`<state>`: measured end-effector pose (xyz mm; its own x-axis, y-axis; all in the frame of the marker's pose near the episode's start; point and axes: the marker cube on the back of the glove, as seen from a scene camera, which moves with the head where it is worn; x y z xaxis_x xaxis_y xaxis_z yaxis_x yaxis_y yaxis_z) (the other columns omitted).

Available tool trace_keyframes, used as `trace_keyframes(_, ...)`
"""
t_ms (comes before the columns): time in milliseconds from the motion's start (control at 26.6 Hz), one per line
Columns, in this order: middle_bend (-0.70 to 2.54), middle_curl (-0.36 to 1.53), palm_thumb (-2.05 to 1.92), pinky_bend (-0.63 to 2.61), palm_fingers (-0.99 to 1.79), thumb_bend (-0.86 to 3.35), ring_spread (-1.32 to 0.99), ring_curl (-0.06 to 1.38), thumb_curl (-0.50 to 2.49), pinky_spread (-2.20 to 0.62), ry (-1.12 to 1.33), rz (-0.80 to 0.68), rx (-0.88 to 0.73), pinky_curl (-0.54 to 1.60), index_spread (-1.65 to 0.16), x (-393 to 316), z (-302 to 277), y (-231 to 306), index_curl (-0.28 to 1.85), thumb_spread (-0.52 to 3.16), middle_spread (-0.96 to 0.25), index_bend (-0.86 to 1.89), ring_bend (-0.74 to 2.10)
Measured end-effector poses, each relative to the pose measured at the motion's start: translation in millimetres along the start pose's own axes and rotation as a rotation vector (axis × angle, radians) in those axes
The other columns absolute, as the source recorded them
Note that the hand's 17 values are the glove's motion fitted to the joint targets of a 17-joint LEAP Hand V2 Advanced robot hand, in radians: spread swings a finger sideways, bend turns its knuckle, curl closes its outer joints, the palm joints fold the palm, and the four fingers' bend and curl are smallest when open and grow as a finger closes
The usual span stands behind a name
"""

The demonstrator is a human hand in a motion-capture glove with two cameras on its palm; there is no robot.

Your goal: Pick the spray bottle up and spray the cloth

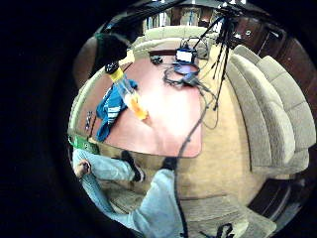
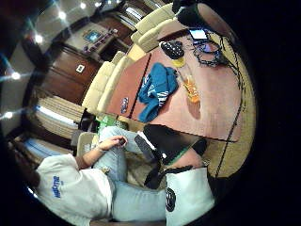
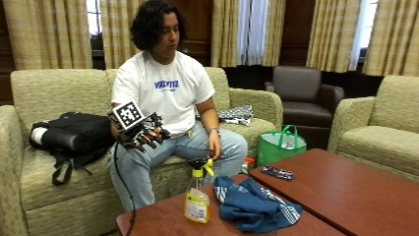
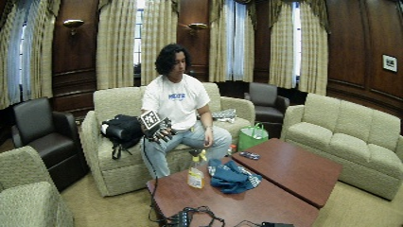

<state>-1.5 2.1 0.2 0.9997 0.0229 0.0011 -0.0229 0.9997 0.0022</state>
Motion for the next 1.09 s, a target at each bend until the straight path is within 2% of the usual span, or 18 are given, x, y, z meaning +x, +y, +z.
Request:
trace_keyframes(225,0.25,0.14,0.38,0.32,0.64,0.17,-0.09,0.19,0.11,0.13,-0.003,0.032,0.007,0.16,-0.33,0,1,3,0.15,0.64,-0.09,0.18,0.45)
trace_keyframes(601,0.24,0.22,0.42,0.31,0.61,0.1,-0.11,0.25,0.17,0.16,-0.034,0.058,-0.004,0.22,-0.41,4,8,-1,0.21,0.87,-0.12,0.14,0.44)
trace_keyframes(788,0.23,0.25,0.44,0.3,0.61,0.07,-0.12,0.27,0.19,0.17,-0.201,0.205,0.043,0.24,-0.42,7,22,-11,0.22,0.92,-0.12,0.14,0.44)
trace_keyframes(976,0.25,0.28,0.48,0.29,0.64,0.05,-0.13,0.28,0.22,0.16,-0.413,0.213,0.112,0.25,-0.42,21,41,-20,0.22,0.94,-0.13,0.12,0.46)
trace_keyframes(1088,0.24,0.29,0.5,0.28,0.65,0.04,-0.13,0.29,0.23,0.15,-0.457,0.204,0.052,0.26,-0.42,30,51,-14,0.22,0.96,-0.14,0.12,0.47)
